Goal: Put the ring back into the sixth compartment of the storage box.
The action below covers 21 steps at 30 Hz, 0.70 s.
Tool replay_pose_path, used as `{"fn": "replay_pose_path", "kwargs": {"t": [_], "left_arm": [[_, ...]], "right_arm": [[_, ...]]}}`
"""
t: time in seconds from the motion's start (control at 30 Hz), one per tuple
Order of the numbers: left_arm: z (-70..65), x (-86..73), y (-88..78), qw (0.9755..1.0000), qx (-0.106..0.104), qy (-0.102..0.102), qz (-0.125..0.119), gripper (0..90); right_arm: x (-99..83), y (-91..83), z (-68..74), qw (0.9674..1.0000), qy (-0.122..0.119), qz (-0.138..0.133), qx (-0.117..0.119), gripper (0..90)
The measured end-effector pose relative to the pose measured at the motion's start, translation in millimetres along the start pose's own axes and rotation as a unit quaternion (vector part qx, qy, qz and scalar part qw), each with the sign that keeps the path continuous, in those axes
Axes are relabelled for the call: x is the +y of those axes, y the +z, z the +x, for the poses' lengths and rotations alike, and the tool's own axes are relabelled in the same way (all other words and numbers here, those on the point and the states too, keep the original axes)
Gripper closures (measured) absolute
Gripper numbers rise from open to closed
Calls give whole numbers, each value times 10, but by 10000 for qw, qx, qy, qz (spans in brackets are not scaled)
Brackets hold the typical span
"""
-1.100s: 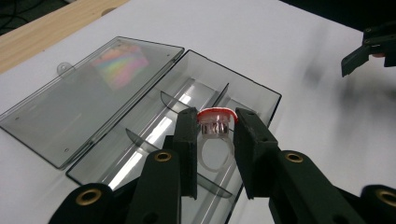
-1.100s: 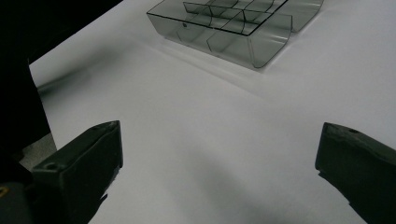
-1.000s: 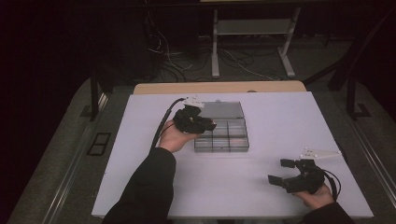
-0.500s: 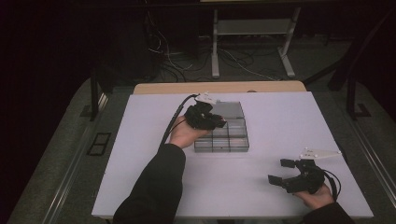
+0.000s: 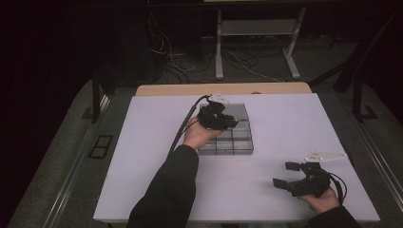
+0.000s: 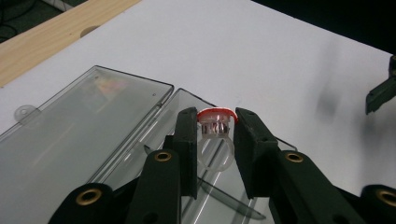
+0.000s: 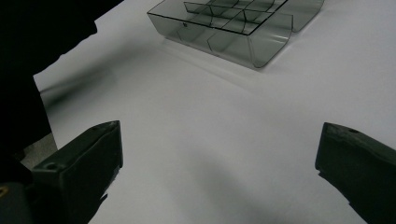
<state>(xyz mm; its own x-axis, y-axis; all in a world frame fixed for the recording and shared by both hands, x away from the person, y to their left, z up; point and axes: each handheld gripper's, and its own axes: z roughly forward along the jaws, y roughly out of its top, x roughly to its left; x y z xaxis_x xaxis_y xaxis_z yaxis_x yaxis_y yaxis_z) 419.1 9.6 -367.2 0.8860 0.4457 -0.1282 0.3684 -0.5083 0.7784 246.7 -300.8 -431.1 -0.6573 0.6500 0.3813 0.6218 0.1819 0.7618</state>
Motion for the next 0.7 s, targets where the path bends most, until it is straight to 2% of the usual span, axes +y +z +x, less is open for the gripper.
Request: {"fn": "replay_pose_path", "kwargs": {"t": [0.17, 0.2, 0.3, 0.7], "left_arm": [[-9, -13, 105, 9999, 31, -164, -38, 697], [4, -17, 117, 9999, 36, -114, 12, 697], [20, -34, 164, 9999, 60, -138, 37, 697], [10, -96, 367, 9994, -45, -333, 35, 698]], "right_arm": [[-3, -3, -7, 10000, -19, -17, 7, 6], [-4, -5, -7, 10000, -19, -25, 8, 6], [-6, -7, -10, 10000, 3, -22, 4, 6], [-9, 3, -13, 10000, 19, -14, 6, 6]]}}
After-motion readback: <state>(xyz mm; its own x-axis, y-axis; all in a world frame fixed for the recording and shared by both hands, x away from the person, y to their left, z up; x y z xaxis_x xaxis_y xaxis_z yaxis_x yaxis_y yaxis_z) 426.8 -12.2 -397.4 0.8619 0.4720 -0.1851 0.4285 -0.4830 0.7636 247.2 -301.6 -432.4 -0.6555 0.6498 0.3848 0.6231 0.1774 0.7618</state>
